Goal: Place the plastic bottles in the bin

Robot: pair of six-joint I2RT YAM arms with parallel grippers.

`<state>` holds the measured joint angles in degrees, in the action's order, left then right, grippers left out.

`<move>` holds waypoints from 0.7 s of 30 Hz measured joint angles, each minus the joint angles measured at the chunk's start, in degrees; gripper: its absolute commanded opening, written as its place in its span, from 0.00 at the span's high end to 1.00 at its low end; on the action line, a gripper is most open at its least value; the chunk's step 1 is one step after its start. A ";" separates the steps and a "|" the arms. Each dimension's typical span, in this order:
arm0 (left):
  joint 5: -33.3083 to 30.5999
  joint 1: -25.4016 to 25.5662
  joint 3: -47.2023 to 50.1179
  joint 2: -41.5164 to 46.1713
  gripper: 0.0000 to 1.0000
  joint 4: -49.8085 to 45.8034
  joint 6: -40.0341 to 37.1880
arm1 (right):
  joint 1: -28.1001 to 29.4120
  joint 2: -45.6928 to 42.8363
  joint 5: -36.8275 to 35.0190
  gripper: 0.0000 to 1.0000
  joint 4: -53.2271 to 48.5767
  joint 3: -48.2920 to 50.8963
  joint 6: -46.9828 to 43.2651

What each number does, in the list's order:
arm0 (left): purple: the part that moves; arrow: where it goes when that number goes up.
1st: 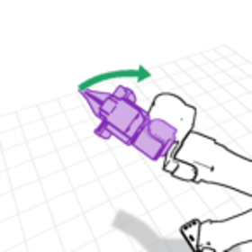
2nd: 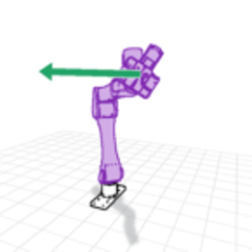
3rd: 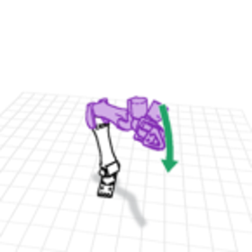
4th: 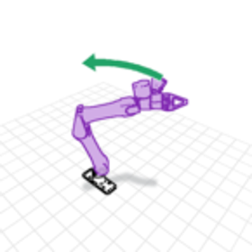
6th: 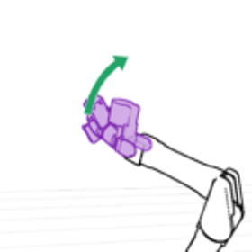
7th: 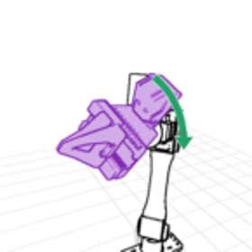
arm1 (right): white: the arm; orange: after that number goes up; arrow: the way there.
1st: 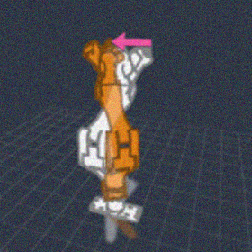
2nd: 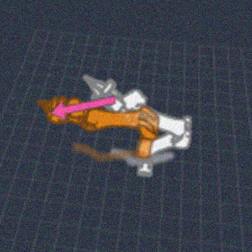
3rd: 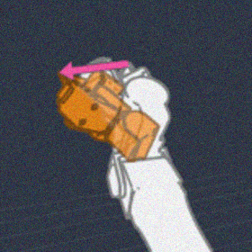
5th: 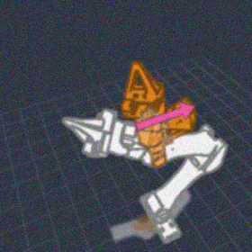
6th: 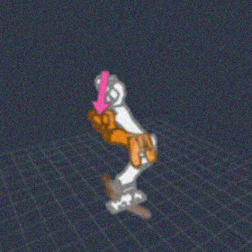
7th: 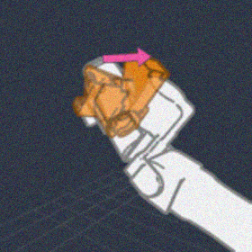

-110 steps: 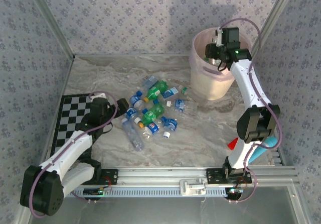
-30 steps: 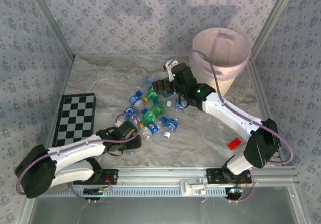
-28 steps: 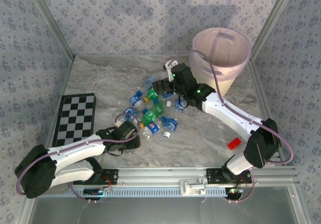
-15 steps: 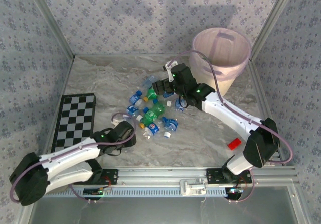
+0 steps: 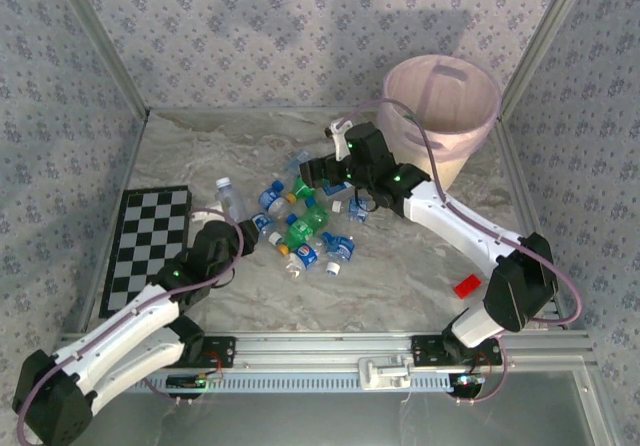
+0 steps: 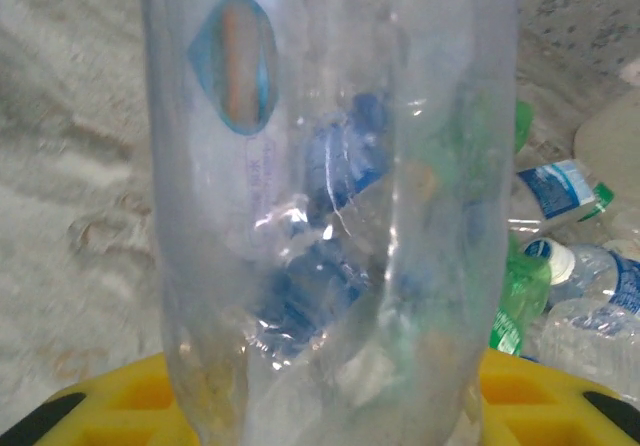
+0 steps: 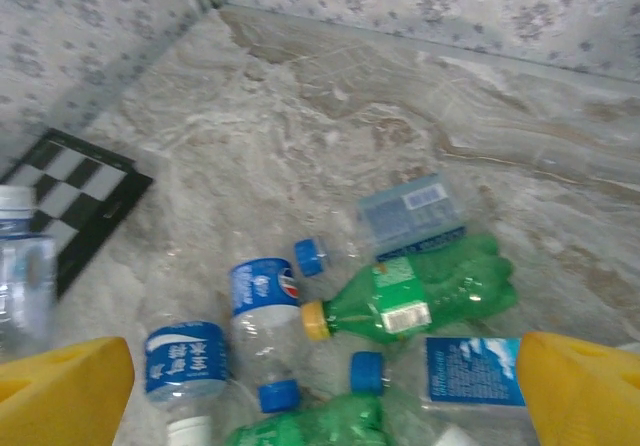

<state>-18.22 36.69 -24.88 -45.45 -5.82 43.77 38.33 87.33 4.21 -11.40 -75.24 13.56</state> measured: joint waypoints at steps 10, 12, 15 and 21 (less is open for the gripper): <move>14.53 -1.44 -9.35 -15.10 0.57 16.28 -11.23 | -2.21 0.11 15.45 0.06 8.52 2.62 8.31; 17.77 -1.44 -10.29 -16.50 0.57 18.64 -11.91 | -2.21 0.22 17.44 0.08 9.57 2.62 9.44; 21.68 -1.31 -11.08 -17.81 0.57 20.37 -12.94 | -2.21 0.70 19.69 0.09 10.95 2.62 10.84; 25.18 0.76 -11.56 -18.25 0.56 20.92 -14.67 | -2.21 3.17 22.73 0.17 13.35 2.62 13.70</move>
<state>6.96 37.45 -36.45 -63.70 15.09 29.10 36.12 90.50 26.94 1.96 -72.62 27.27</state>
